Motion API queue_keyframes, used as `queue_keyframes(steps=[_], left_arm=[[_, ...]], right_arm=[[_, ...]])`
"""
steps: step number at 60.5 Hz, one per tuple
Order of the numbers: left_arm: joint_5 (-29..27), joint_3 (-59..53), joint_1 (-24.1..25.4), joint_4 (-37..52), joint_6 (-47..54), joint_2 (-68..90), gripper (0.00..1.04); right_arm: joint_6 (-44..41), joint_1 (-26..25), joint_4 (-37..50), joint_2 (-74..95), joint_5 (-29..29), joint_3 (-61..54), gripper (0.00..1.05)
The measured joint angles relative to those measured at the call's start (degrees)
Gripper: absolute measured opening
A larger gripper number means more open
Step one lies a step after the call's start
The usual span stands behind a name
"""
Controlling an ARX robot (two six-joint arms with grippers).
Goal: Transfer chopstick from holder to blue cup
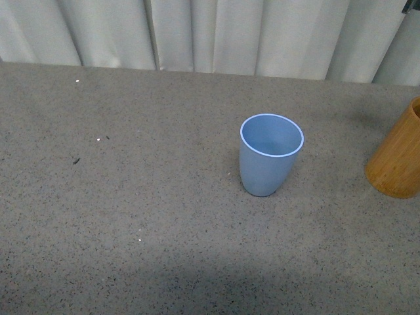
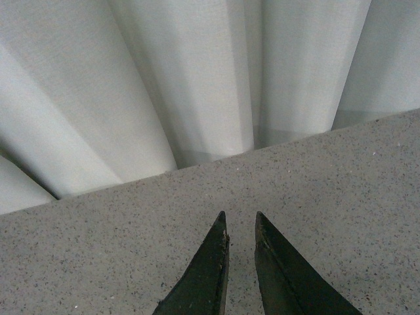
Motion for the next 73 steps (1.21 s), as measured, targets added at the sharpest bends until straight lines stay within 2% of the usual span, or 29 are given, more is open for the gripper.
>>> queue_keyframes(steps=[25, 39, 52, 66, 73], left_arm=[[0.00, 0.00, 0.00, 0.00, 0.00, 0.00, 0.98], [0.00, 0.00, 0.00, 0.00, 0.02, 0.00, 0.98], [0.00, 0.00, 0.00, 0.00, 0.02, 0.00, 0.98], [0.00, 0.00, 0.00, 0.00, 0.00, 0.00, 0.98], [0.00, 0.00, 0.00, 0.00, 0.00, 0.00, 0.98]], right_arm=[[-6.58, -2.67, -0.61, -15.17, 1.66, -0.87, 0.13], [-5.99, -1.07, -1.09, -22.60, 0.74, -0.48, 0.13], [-0.96, 7.54, 0.83, -26.18, 0.42, -2.54, 0.13], [1.05, 17.16, 4.63, -18.99, 2.10, -4.15, 0.13], [2.21, 20.15, 5.66, -15.26, 2.93, -4.13, 0.13]])
